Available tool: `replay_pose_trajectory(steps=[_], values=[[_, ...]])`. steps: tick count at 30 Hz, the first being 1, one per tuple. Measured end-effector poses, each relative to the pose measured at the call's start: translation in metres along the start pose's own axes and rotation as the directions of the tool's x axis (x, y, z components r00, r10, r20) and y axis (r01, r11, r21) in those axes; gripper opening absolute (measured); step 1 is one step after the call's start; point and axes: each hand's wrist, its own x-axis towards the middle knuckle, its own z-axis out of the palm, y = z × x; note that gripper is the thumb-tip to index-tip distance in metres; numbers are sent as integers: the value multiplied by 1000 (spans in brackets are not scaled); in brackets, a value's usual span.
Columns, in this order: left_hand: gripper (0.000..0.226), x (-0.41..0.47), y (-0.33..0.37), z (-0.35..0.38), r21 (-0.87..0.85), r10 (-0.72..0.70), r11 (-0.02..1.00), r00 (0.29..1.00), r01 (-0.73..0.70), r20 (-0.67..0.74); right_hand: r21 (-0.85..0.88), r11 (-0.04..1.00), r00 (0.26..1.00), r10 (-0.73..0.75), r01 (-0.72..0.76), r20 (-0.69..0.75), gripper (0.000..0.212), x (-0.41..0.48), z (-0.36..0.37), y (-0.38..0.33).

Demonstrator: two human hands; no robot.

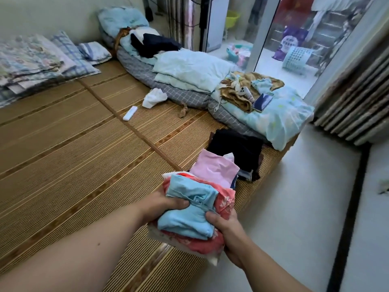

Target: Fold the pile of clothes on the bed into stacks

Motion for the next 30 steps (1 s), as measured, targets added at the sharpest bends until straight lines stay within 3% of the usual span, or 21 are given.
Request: replay_pose_trajectory(steps=[7,18,26,30], values=[[93,76,-61,-18,6,-136,991,990,136,-34,41,998,999,48,-48,-8,90,80,-36,64],[61,178,-159,-44,54,-263,963,965,263,-14,99,991,990,96,-85,-106,76,173,-69,161],[78,200,-175,-52,150,-297,939,949,311,-107,17,995,973,97,-96,-207,73,190,-69,168],[106,183,-155,-51,364,-215,882,942,300,-257,-79,984,962,139,-161,-233,86,172,-63,136]])
